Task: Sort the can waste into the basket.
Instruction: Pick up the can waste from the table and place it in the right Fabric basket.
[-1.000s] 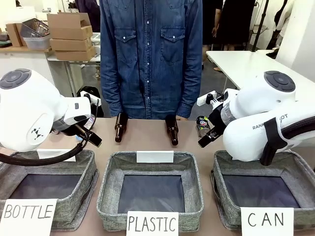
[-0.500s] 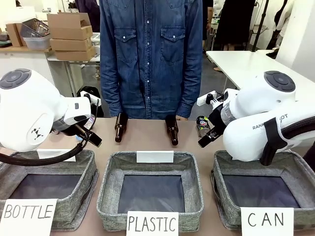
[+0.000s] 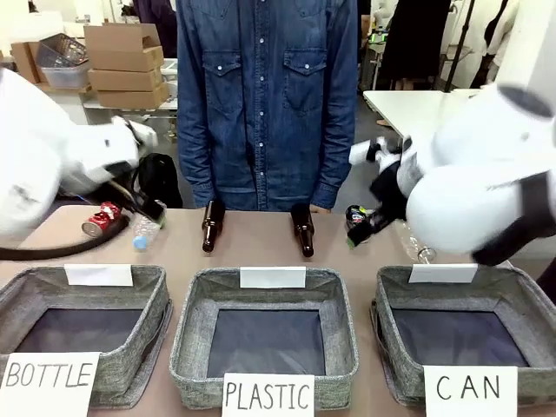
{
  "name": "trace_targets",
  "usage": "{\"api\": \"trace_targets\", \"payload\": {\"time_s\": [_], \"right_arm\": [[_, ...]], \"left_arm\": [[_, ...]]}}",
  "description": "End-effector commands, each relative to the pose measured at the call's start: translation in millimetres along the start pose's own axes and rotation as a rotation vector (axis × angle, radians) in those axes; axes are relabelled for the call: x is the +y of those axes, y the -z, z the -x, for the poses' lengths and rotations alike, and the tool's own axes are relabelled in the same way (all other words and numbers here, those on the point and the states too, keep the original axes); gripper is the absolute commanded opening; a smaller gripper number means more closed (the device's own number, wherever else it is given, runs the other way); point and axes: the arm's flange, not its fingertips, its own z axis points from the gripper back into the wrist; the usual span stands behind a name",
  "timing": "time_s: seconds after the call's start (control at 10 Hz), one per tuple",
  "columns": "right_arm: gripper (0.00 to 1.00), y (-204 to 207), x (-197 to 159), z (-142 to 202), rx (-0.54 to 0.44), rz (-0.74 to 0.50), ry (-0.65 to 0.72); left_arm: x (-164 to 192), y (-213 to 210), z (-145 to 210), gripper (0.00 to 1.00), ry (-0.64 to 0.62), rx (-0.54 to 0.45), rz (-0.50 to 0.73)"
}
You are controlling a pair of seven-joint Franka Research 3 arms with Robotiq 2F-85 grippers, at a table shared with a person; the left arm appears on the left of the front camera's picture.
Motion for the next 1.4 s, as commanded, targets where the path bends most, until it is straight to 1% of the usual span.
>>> {"api": "trace_targets", "payload": {"time_s": [0.0,0.1,0.2,0.3,0.5,0.6,0.7,0.8,0.9,1.0,1.1,1.2,1.3], "right_arm": [[1.0,-92,14,60,-0.068,0.08,0.009],[1.0,-114,23,75,-0.125,0.111,0.001],[1.0,-122,30,89,-0.167,0.153,-0.007],[1.0,-93,3,-1,-0.085,0.057,-0.011],[1.0,-93,3,-1,-0.085,0.057,-0.011],[1.0,-128,8,6,-0.115,0.09,-0.017],[1.0,-131,-10,2,-0.192,-0.133,0.153],[1.0,-142,-30,7,-0.233,-0.34,0.36],[1.0,-151,-52,18,-0.235,-0.522,0.519],[1.0,-160,-72,32,-0.259,-0.688,0.616],[1.0,-167,-87,46,-0.309,-0.752,0.682],[1.0,-174,-101,60,-0.354,-0.8,0.723],[1.0,-179,-113,72,-0.393,-0.821,0.768]], "left_arm": [[-6,-79,28,1.0,-0.002,-0.111,-0.022],[-9,-103,39,1.0,0.03,-0.176,0.008],[-11,-112,48,1.0,0.025,-0.232,-0.02],[1,-87,-13,1.0,0.004,-0.13,-0.02],[1,-87,-13,1.0,0.004,-0.13,-0.02],[-1,-115,-13,1.0,0.008,-0.171,-0.025],[10,-111,-16,1.0,-0.037,-0.061,0.262],[34,-111,-13,1.0,-0.142,0.008,0.484],[60,-108,-4,1.0,-0.197,0.09,0.708],[81,-97,9,1.0,-0.273,0.175,0.771],[97,-86,22,1.0,-0.389,0.211,0.848],[117,-82,35,1.0,-0.535,0.17,0.924],[135,-86,47,1.0,-0.637,0.082,0.965]]}}
